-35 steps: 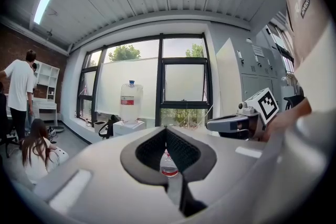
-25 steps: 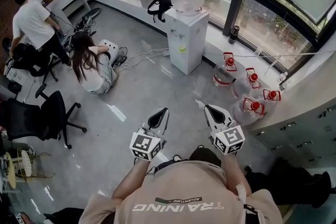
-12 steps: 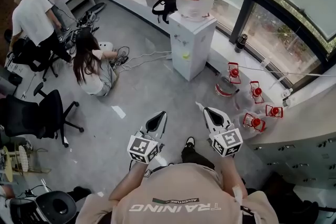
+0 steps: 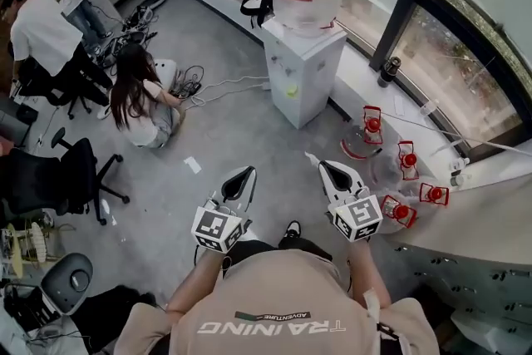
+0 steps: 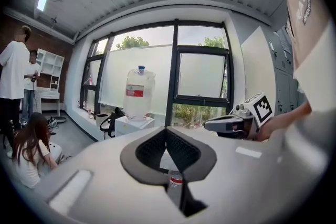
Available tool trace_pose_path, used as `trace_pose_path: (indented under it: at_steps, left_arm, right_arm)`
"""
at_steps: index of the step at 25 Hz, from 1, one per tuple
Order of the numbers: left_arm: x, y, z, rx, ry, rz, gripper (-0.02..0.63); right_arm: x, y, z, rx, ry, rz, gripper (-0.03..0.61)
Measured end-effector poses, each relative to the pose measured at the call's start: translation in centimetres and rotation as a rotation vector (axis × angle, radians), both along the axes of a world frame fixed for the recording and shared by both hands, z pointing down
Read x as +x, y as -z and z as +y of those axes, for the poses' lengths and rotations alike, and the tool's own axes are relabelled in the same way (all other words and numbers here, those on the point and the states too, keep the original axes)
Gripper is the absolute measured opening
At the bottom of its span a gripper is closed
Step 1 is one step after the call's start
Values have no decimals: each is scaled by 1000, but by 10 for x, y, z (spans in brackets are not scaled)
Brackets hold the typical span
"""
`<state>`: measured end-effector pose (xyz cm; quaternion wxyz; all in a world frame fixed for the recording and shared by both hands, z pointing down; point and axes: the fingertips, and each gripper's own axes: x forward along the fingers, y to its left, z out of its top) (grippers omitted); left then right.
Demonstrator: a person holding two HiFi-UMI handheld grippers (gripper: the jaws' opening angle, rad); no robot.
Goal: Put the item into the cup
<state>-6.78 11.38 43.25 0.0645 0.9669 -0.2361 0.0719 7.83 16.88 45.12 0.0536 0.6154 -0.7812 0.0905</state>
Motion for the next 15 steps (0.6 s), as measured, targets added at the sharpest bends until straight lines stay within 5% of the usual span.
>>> trace_pose_path:
  at_steps: [9, 15]
  left_arm:
    - [16, -12, -67, -33, 12, -34, 8]
    - [25, -16, -133, -21, -54, -29, 8]
  right_arm:
    - [9, -19, -81, -45, 78, -12, 12]
    - [11, -14, -143, -45, 29, -51, 12]
